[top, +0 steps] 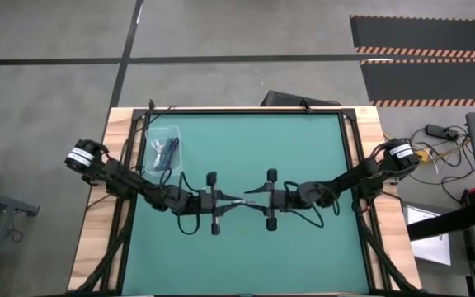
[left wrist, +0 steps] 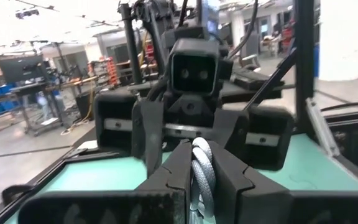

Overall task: Pick and place USB-C Cables
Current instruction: Put the light blue charger cable into the transparent bin

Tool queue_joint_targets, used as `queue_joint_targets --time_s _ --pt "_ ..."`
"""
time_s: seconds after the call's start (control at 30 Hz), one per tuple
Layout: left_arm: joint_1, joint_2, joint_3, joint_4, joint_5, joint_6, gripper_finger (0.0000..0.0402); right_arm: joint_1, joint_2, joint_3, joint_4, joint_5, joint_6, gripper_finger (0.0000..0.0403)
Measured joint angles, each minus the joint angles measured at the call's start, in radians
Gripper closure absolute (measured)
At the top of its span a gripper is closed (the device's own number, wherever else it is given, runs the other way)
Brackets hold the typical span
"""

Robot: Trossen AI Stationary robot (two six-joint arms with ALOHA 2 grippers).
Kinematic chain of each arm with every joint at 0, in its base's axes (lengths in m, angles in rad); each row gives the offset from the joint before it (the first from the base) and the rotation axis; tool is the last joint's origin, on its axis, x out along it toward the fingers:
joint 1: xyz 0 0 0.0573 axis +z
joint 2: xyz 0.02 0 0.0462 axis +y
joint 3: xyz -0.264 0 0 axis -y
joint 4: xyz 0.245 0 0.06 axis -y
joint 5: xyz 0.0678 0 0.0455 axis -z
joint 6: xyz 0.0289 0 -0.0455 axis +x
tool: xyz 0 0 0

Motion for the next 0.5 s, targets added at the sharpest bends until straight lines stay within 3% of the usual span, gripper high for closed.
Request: queue_joint_targets --time_s 0.23,0.5 --pt "0.0 -0.076 0.004 -0.166 -0.107 -0.001 0.0385 0.0 -0.084 0.0 -0.14 0.001 0.01 0.025" --pt "0.0 -0.232 0.003 -0.427 -0.32 -0.003 0.0385 0.0 -0.226 0.0 -0.42 0.036 0.065 0.0253"
